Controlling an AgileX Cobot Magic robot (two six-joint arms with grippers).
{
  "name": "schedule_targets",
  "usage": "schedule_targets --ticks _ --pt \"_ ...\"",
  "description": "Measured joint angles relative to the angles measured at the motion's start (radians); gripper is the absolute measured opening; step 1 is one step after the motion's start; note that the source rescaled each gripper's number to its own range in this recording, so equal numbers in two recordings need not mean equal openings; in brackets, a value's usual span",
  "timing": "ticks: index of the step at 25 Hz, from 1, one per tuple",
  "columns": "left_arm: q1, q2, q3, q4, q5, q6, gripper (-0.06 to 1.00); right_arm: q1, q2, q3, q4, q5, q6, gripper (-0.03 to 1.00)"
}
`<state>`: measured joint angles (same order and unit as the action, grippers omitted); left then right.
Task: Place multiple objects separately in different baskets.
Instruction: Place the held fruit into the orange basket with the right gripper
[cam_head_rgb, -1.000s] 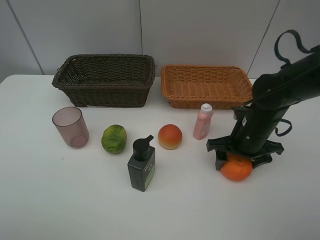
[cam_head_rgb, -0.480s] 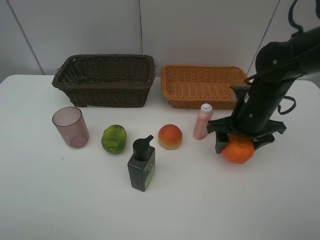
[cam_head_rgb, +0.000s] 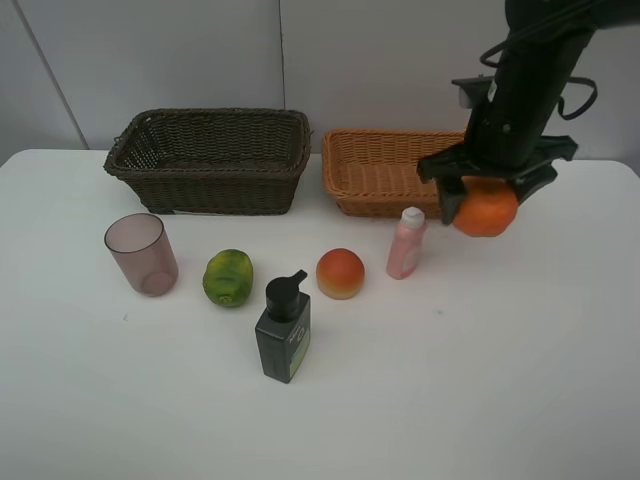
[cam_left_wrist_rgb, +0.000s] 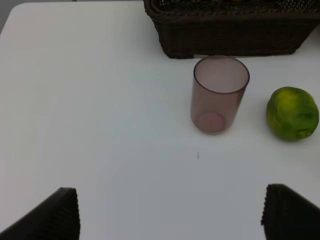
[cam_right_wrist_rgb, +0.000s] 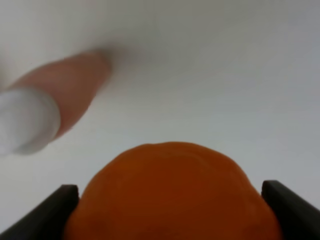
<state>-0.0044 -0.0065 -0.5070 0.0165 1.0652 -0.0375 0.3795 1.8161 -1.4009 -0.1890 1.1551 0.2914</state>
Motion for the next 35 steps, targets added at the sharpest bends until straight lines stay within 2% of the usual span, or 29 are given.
schedule_targets --ticks 6,11,19,23,33,34,35 --pt "0.000 0.000 0.000 0.000 0.000 0.000 0.95 -0.008 0.131 -0.259 -0.078 0.022 0.000 0.64" --pt "0.000 0.000 0.000 0.000 0.000 0.000 0.95 -0.008 0.238 -0.415 -0.120 -0.076 0.000 0.64" --pt "0.000 0.000 0.000 0.000 0.000 0.000 0.95 -0.021 0.348 -0.435 -0.157 -0.369 0.004 0.64" --pt "0.000 0.000 0.000 0.000 0.000 0.000 0.95 -0.027 0.410 -0.436 -0.153 -0.456 0.004 0.64" --pt "0.000 0.000 0.000 0.000 0.000 0.000 0.95 -0.032 0.484 -0.436 -0.101 -0.480 0.004 0.64" --pt "0.000 0.000 0.000 0.000 0.000 0.000 0.95 -0.032 0.484 -0.436 -0.099 -0.480 0.004 0.69" --pt "0.000 0.000 0.000 0.000 0.000 0.000 0.95 -0.032 0.484 -0.436 -0.099 -0.480 0.004 0.79"
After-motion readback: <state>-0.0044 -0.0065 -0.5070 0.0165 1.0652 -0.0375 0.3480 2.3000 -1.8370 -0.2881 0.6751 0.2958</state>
